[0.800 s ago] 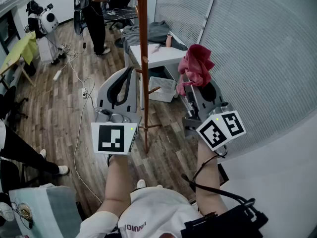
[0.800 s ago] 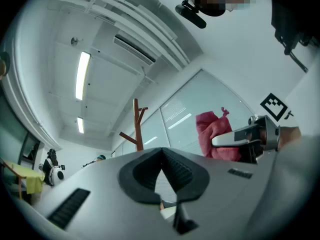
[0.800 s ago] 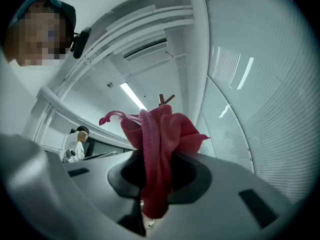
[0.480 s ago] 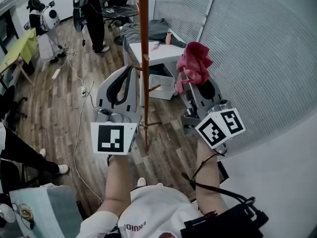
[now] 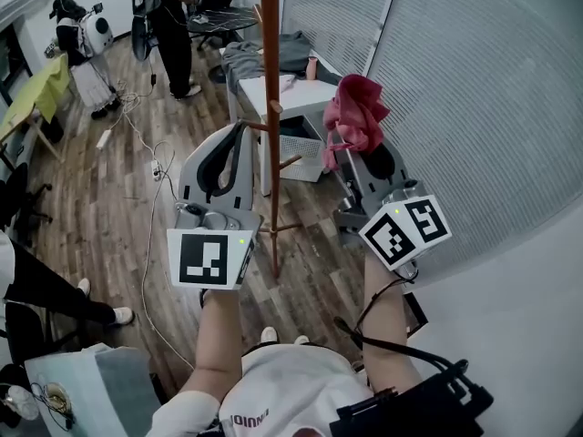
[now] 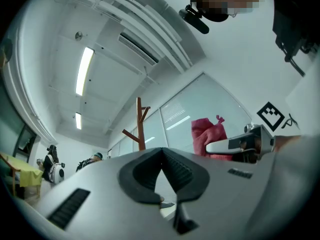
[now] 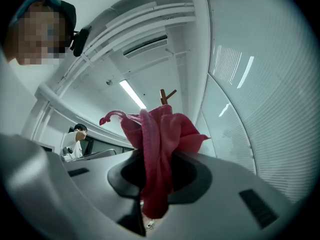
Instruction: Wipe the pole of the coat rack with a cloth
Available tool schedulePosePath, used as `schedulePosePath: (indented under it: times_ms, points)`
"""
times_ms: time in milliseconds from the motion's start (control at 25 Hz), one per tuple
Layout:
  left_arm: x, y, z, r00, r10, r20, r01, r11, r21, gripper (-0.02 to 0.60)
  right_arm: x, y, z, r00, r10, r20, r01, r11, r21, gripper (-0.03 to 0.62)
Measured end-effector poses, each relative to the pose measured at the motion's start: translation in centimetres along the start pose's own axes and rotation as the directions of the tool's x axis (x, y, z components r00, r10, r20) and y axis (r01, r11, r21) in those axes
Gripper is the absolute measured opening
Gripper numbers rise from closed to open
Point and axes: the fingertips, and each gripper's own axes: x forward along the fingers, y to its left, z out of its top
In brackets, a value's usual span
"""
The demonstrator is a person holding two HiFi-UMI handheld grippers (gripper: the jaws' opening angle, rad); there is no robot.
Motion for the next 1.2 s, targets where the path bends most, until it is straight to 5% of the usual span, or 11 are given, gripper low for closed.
schedulePosePath:
  times_ms: [560,880,1200]
  points:
    - [3.6,-0.1,-0.9,0.999,-0.035,0.040,0.038,0.995,-0.089,0.014,3.8,-2.1,-0.2,1.000,0.015,0.027,-0.014,1.000,-0.025,0.098]
    - [7.5,2.4,-1.2,0.997,0.026,0.072,-0.025,1.000,-0.010,0.014,10.3,-2.9,1.6,0.989,0.141,0.042,-0.135,0.983,-0.125,0.098]
    - [9.1,3.7,-2.0,0.995,0.055,0.089,-0.054,0.999,-0.009,0.014,14.9,-3.3,2.6,0.975,0.217,0.045,-0.206,0.963,-0.173,0.098]
